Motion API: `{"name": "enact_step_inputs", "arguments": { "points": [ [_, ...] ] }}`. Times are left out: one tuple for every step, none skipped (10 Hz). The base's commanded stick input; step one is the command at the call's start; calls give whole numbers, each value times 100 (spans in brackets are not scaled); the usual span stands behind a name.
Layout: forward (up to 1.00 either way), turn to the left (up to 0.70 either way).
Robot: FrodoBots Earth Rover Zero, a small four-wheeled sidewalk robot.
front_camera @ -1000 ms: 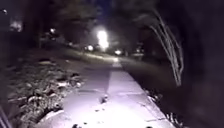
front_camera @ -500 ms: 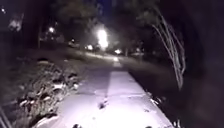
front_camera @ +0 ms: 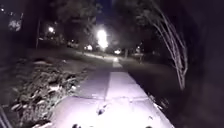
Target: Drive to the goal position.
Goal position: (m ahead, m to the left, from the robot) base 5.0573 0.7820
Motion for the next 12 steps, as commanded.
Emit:
{"name": "enact_step_inputs", "arguments": {
  "points": [
    [30,0],
    [30,0],
    [30,36],
    [30,65],
    [30,75],
    [30,75],
    [30,75],
    [30,75],
    [30,72],
    [30,68],
    [30,61],
    [30,20]
  ]
}}
